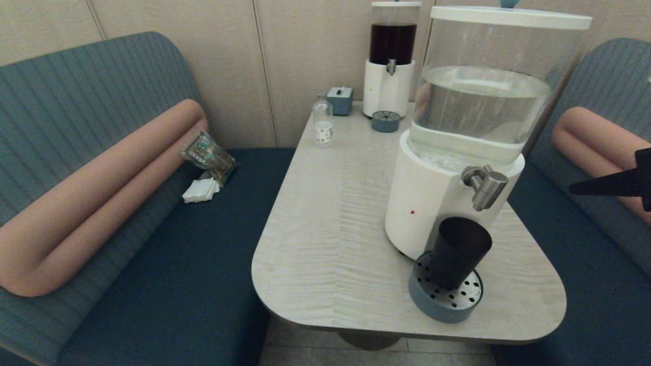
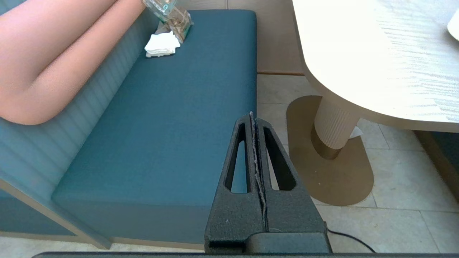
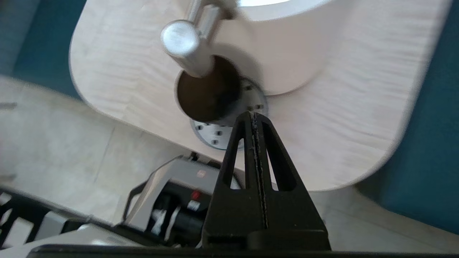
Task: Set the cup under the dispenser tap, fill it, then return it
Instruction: Turn on the faucet
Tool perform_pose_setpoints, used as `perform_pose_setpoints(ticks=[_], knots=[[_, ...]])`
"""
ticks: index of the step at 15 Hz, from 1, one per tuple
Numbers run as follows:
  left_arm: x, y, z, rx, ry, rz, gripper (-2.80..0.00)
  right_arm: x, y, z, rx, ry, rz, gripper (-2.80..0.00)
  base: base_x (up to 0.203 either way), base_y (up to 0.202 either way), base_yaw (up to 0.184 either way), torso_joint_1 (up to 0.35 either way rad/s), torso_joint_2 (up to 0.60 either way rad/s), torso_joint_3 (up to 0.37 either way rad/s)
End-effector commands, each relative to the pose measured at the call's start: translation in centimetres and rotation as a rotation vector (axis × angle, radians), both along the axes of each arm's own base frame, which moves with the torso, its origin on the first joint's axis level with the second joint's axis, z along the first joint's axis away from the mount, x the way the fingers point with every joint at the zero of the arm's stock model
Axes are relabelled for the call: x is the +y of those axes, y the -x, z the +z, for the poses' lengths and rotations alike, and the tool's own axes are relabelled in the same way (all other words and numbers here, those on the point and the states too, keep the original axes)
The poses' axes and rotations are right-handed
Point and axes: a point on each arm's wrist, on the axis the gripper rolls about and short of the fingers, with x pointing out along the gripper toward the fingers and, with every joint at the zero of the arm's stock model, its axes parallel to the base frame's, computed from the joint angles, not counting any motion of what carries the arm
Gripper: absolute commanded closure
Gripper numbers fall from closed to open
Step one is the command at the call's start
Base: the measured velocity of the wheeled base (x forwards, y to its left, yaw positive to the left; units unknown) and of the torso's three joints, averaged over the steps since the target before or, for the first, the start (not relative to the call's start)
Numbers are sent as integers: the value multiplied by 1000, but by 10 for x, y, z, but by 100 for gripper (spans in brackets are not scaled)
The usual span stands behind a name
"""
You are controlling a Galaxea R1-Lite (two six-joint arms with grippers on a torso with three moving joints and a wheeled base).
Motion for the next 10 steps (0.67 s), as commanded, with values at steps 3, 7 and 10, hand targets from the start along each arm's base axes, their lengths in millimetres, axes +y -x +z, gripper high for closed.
perform_pose_setpoints(ticks=[3, 7, 10], knots=[[0, 0, 0, 1, 1, 0, 0, 14, -40, -10, 11, -27, 19, 0, 0, 0, 0, 0, 0, 0], [0, 0, 0, 1, 1, 0, 0, 20, -52, -14, -13, -39, 41, 0, 0, 0, 0, 0, 0, 0], [0, 0, 0, 1, 1, 0, 0, 21, -57, -17, -20, -43, 39, 0, 0, 0, 0, 0, 0, 0]])
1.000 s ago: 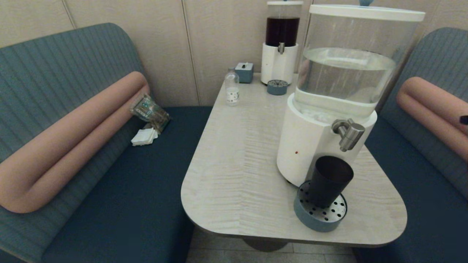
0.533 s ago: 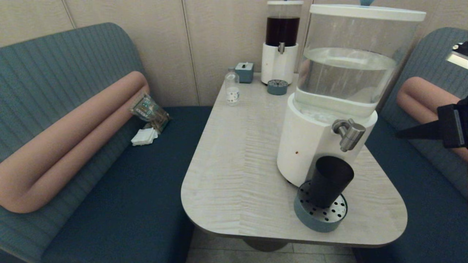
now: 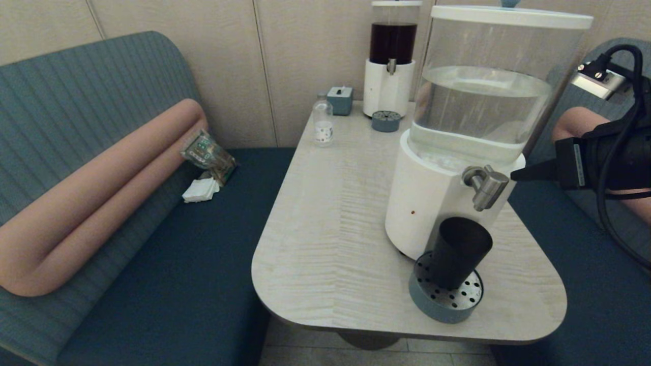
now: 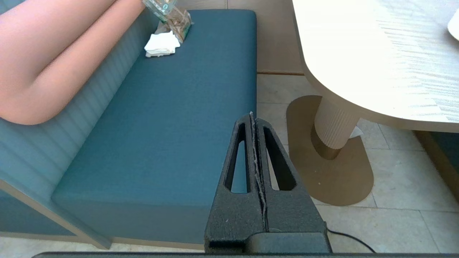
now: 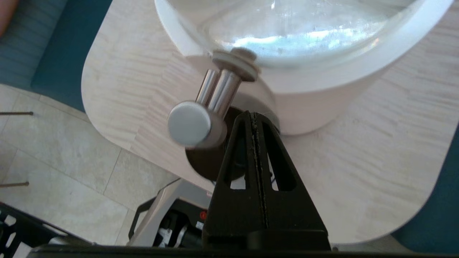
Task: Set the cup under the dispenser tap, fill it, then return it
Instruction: Turn on the faucet
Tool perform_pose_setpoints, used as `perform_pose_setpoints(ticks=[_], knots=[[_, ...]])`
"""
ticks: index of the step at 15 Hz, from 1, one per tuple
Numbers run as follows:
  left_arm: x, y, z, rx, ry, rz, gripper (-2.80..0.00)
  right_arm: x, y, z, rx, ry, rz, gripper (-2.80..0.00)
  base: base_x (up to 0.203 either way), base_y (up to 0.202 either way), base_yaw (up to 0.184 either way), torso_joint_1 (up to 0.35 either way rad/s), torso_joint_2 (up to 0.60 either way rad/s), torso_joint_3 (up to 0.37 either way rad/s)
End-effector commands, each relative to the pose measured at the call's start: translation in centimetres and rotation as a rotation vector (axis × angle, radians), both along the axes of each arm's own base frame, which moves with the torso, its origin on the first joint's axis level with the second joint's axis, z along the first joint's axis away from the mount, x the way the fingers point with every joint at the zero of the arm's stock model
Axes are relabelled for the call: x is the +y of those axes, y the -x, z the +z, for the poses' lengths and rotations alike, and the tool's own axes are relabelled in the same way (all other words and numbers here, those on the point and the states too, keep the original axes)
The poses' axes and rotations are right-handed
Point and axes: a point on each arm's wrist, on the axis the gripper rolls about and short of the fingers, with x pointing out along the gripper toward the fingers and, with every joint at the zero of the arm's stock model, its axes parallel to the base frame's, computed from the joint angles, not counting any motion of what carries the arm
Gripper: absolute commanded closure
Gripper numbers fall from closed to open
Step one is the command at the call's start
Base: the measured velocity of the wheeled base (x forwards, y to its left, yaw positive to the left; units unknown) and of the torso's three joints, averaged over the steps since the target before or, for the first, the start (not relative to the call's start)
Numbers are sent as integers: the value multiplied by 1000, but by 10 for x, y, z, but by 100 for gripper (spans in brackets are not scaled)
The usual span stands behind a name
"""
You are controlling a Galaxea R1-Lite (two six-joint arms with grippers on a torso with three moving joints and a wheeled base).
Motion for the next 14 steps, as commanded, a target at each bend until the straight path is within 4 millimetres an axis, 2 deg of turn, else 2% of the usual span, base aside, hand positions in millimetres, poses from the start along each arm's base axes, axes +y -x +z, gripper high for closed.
perform_pose_setpoints(ticks=[1, 14], knots=[[0, 0, 0, 1, 0, 1, 0, 1, -5, -6, 3, -1, 1, 0, 0, 0, 0, 0, 0, 0], [0, 0, 0, 1, 0, 1, 0, 11, -14, -10, -29, -23, 44, 0, 0, 0, 0, 0, 0, 0]])
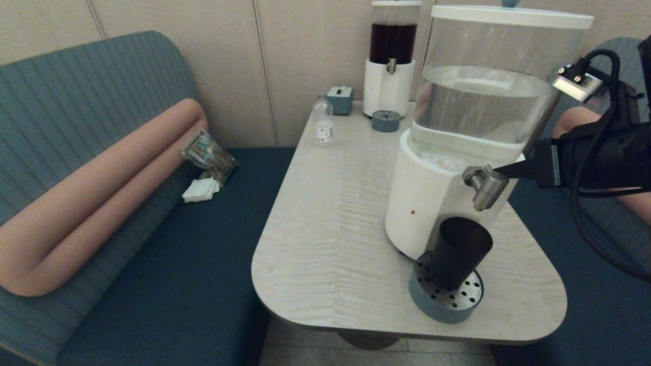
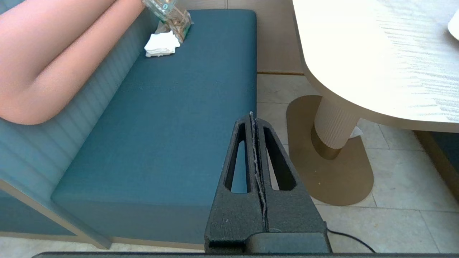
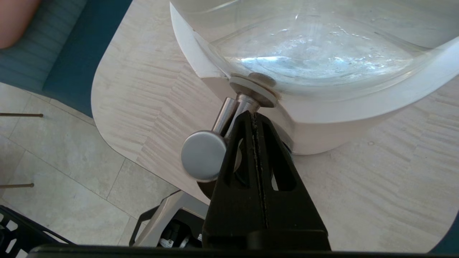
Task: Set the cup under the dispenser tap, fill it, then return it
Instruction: Turn on the faucet
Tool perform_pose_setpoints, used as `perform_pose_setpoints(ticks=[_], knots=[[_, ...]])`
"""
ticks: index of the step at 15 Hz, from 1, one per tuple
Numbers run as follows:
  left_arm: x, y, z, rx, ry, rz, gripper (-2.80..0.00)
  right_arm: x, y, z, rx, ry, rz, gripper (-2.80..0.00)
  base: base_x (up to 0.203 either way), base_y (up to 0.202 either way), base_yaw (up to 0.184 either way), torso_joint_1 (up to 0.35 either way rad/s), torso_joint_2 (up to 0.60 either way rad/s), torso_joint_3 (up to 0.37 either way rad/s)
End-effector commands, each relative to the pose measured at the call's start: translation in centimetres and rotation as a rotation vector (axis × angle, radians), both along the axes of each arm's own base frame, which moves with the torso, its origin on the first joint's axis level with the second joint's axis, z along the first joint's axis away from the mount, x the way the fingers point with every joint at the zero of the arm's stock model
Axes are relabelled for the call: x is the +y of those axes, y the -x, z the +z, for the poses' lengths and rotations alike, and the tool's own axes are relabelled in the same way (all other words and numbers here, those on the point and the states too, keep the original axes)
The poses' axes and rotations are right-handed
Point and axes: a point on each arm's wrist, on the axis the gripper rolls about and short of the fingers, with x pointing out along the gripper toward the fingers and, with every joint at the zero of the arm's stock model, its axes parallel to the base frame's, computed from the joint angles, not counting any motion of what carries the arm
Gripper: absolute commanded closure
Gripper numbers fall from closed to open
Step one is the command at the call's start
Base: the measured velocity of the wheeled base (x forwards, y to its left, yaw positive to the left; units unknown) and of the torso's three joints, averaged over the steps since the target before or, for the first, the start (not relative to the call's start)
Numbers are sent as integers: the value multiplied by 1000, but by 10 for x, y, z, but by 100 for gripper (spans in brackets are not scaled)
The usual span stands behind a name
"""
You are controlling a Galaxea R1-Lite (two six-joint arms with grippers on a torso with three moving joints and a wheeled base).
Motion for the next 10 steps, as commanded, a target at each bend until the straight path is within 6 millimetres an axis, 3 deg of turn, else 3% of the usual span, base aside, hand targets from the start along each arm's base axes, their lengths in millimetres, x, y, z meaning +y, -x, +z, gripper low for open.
perform_pose_setpoints(ticks=[1, 10], knots=[[0, 0, 0, 1, 0, 1, 0, 2, -3, -2, 4, 0, 5, 0, 0, 0, 0, 0, 0, 0], [0, 0, 0, 1, 0, 1, 0, 6, -7, -2, -25, -20, 37, 0, 0, 0, 0, 0, 0, 0]])
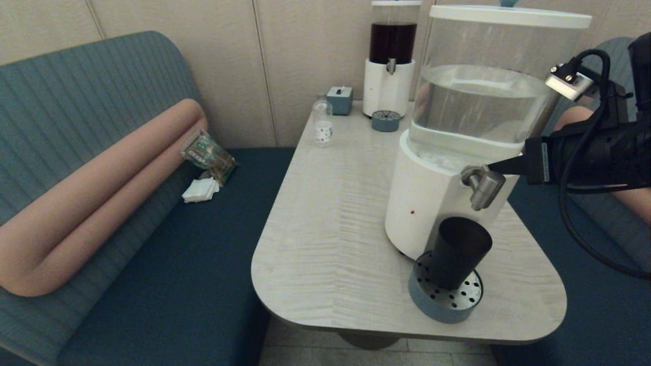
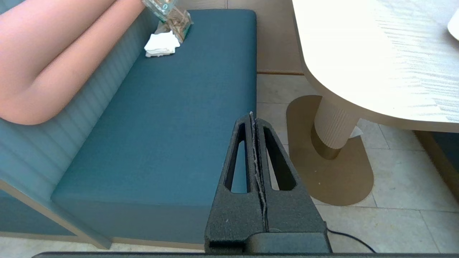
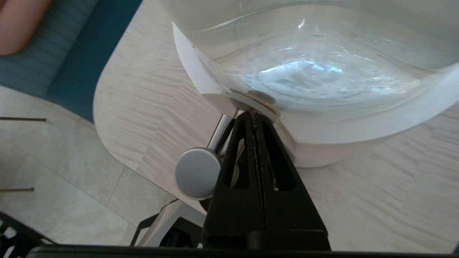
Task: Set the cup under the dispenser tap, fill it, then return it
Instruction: Turn on the faucet
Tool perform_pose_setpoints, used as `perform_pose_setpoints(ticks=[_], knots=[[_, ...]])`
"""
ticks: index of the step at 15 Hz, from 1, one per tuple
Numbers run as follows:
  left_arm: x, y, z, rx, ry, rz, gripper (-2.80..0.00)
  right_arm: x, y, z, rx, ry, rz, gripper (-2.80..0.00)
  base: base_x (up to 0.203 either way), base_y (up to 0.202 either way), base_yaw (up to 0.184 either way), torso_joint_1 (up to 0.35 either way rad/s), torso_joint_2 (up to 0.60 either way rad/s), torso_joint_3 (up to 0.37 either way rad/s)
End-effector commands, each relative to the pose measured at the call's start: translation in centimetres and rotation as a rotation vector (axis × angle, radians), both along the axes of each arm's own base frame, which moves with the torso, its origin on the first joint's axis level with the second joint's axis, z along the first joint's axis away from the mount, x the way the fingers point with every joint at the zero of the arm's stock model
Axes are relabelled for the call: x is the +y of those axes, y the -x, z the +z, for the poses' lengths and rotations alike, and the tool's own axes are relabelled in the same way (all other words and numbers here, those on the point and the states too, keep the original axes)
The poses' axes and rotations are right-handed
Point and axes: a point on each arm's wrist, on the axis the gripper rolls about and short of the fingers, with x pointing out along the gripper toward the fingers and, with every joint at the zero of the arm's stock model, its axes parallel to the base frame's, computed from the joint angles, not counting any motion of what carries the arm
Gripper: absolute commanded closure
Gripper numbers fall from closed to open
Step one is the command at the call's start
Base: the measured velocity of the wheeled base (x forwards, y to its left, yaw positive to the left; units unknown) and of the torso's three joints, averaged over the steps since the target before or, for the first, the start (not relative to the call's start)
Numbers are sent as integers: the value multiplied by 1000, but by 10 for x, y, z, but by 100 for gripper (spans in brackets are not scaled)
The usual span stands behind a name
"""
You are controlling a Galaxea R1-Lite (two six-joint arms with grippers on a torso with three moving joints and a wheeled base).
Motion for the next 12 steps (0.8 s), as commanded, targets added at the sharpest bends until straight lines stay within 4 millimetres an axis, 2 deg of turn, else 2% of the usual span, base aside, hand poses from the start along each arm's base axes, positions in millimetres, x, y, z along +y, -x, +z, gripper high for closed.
perform_pose_setpoints(ticks=[1, 12], knots=[[0, 0, 0, 0, 1, 1, 0, 1, 0, -1, 3, -3, 16, 0, 0, 0, 0, 0, 0, 0], [0, 0, 0, 0, 1, 1, 0, 7, 0, -4, -17, -45, 101, 0, 0, 0, 0, 0, 0, 0]])
